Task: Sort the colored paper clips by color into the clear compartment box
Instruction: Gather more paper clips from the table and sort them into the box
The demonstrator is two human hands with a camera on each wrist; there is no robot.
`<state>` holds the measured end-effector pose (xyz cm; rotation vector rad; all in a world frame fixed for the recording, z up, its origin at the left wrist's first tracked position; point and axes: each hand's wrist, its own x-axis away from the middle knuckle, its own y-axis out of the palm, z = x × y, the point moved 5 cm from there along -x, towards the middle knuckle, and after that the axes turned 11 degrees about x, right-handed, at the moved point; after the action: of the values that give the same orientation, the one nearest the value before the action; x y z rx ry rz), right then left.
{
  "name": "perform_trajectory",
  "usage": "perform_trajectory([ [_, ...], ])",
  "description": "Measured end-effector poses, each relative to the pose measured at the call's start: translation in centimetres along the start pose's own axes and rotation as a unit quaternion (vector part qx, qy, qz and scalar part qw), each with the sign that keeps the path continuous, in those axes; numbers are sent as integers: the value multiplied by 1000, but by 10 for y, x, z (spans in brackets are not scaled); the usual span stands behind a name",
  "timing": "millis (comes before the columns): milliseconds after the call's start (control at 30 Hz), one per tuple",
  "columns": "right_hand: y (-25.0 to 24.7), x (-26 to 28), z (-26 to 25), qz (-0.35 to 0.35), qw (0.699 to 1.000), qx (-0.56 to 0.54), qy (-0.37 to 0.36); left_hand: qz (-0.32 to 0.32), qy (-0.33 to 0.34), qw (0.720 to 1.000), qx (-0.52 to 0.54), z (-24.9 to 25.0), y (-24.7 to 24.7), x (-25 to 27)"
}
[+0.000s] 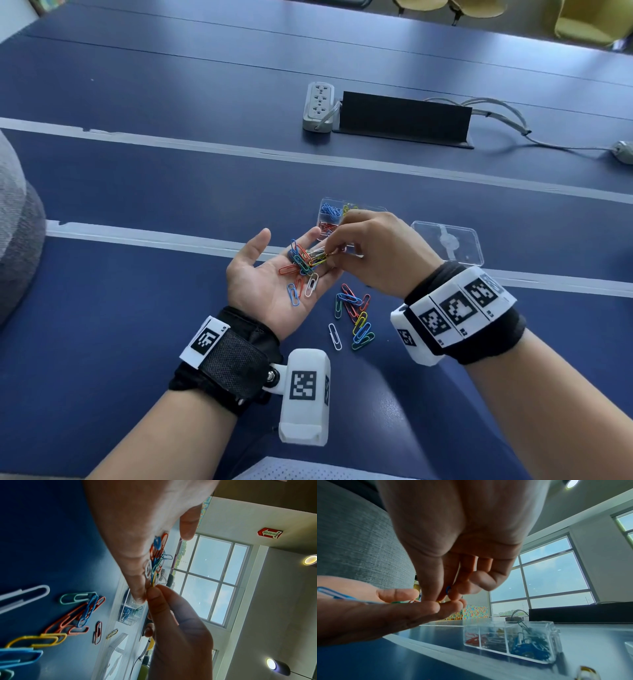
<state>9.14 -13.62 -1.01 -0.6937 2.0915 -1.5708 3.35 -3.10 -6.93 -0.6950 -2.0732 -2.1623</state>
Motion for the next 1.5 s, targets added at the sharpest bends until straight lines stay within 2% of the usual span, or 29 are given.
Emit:
perform_trajectory([
  [100,-4,2,-5,16,999,-13,-26,10,6,1000,-16,0,0,0],
  [200,-1,3,-15,-13,997,14,-75,23,12,999,-39,1,0,-1],
  [533,-2,-2,-24,-69,987,105,-95,22,13,999,-26,0,-1,0],
  [900,-8,-3,-27,0,993,26,-117,-1,11,1000,-18,-2,1,-3],
  [1067,-16,-11,-31,9,998,-2,-69,-2,6,1000,-31,-3,2,-2],
  [1267,-3,-20,-40,-88,995,38,-20,13,4,999,-45,-3,-1,-1],
  [1500,-5,-23,-41,-60,998,8,-20,-2,20,998,-54,1,-2,-1],
])
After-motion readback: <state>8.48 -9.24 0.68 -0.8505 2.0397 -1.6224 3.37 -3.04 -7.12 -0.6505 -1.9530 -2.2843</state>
